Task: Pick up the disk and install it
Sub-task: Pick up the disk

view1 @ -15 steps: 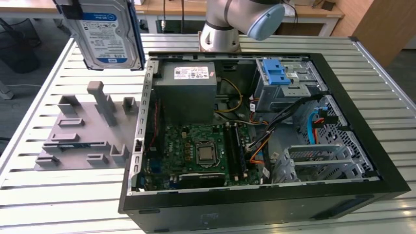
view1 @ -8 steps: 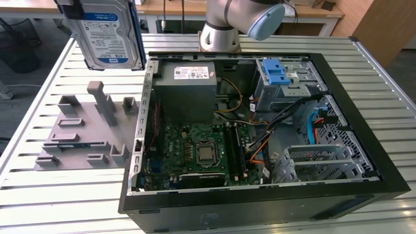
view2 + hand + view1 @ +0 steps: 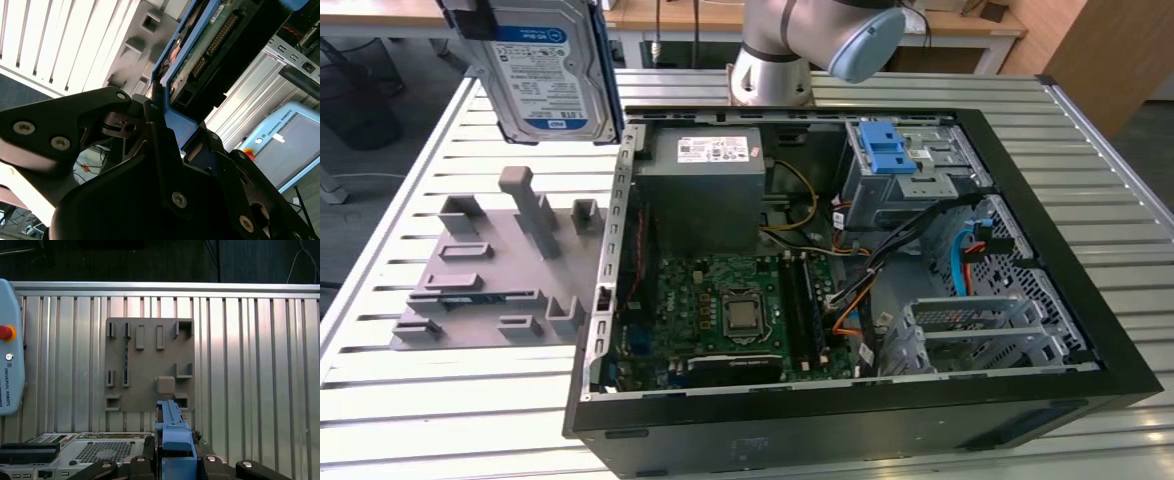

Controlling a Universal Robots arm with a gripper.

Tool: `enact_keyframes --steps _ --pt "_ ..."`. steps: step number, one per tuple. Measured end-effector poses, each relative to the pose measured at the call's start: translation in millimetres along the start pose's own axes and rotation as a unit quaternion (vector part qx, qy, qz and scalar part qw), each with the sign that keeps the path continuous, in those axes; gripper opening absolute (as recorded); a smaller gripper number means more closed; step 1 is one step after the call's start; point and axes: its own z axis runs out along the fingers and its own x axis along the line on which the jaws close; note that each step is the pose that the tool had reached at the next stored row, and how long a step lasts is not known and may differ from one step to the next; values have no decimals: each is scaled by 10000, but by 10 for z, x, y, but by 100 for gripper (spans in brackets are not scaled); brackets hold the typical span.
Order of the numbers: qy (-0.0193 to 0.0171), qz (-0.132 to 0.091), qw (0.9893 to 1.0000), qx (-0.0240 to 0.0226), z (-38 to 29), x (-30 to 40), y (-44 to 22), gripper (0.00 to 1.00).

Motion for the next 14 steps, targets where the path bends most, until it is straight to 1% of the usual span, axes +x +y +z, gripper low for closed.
enact_keyframes --steps 10,14 --pt "0 0 10000 0 -1 -1 -28 37" --pt "0 0 10000 0 -3 -1 -73 37"
